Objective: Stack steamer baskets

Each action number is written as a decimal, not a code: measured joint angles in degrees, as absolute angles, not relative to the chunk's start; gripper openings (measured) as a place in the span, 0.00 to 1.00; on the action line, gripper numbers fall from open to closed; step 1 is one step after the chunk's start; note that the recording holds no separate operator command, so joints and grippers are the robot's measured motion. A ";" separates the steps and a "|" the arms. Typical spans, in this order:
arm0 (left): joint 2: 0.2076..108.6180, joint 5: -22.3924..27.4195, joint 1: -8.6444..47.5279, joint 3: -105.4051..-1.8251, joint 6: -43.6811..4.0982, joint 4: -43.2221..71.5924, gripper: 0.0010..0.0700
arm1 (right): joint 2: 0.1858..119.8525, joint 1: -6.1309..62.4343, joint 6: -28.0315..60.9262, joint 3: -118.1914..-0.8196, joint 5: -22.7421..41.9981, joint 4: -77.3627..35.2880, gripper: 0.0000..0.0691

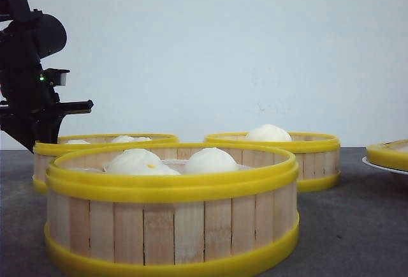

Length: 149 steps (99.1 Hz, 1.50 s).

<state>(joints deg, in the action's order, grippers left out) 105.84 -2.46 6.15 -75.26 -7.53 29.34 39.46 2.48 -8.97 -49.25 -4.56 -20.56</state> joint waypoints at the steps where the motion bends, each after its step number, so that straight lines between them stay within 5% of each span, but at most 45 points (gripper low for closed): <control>1: 105.84 -2.52 6.17 -75.26 -7.53 29.34 0.03 | 39.48 2.48 -8.97 -49.25 -4.56 -20.56 0.66; 49: 101.78 -1.23 5.74 -78.74 -8.14 34.89 0.02 | 40.36 2.48 -8.75 -49.25 -4.56 -21.15 0.66; 84: 83.31 9.56 6.20 -80.29 -8.12 42.57 0.02 | 40.36 2.48 -8.75 -49.25 -4.56 -21.71 0.66; 125: 75.96 10.79 16.97 -79.68 -7.01 51.07 0.02 | 39.18 2.96 -8.75 -49.25 -4.56 -22.17 0.66; 149: 76.09 5.63 25.36 -75.48 -6.87 49.80 0.02 | 39.03 3.86 -8.75 -49.25 -4.56 -22.92 0.66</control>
<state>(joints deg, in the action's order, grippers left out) 76.09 5.63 25.36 -75.48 -6.87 49.80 39.03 3.86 -8.75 -49.25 -4.56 -22.92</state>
